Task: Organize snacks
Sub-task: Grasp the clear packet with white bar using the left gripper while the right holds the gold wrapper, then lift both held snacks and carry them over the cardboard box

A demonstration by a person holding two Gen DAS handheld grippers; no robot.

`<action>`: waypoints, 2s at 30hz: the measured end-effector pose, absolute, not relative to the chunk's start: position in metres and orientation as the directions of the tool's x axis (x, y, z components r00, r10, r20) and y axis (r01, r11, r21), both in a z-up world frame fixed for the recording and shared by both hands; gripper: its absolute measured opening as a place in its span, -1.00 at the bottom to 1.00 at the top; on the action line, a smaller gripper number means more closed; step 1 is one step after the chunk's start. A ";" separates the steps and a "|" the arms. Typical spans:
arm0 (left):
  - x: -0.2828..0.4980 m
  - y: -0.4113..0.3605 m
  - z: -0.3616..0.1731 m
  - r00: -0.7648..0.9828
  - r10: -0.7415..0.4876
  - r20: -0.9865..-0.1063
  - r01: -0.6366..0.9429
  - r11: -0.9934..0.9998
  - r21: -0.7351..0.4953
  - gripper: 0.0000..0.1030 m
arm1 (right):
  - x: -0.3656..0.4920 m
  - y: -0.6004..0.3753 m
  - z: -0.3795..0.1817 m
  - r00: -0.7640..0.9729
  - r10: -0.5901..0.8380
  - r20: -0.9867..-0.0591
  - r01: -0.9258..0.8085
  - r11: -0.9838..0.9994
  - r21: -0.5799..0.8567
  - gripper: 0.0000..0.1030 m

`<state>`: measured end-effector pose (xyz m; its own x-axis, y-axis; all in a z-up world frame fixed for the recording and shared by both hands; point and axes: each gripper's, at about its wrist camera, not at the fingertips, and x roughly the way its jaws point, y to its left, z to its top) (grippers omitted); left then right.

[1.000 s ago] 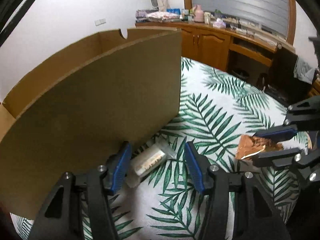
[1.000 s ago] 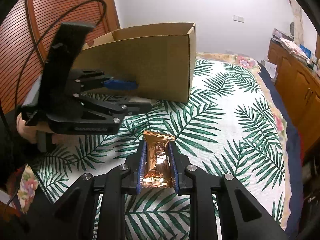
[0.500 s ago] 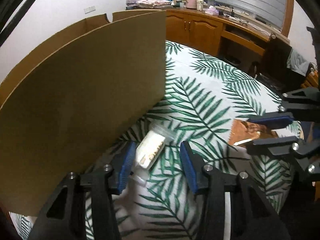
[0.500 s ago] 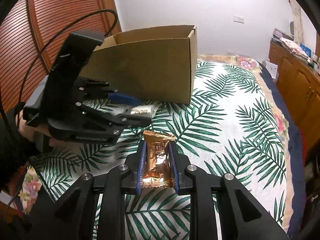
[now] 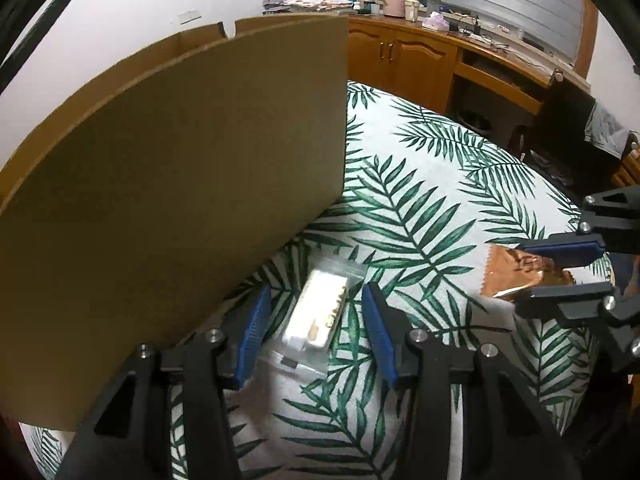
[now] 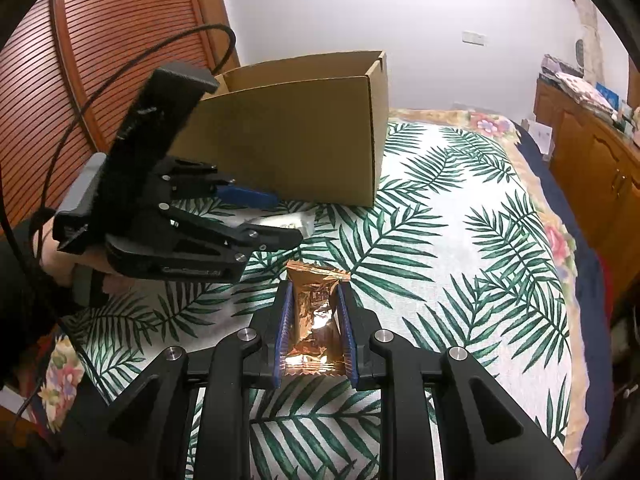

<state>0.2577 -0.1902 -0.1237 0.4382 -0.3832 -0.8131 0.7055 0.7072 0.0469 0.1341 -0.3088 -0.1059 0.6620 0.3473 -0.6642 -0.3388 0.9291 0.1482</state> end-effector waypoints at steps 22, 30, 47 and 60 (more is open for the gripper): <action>0.212 -0.179 -0.064 0.498 -0.461 -0.734 0.714 0.698 0.046 -0.63 | 0.112 -0.311 -0.049 0.710 0.306 -0.635 -0.301 0.946 0.119 -0.60; 0.214 -0.155 0.005 0.589 -0.479 -0.651 0.668 0.742 0.059 -0.63 | 0.111 -0.303 0.006 0.760 0.296 -0.579 -0.310 0.948 0.078 -0.60; 0.271 -0.086 0.054 0.711 -0.405 -0.575 0.523 0.851 0.049 -0.63 | 0.170 -0.272 0.060 0.774 0.345 -0.532 -0.362 0.929 0.076 -0.60; 0.346 -0.056 -0.010 0.699 -0.320 -0.639 0.386 0.922 -0.040 -0.63 | 0.251 -0.237 0.033 0.726 0.360 -0.586 -0.394 0.916 0.075 -0.60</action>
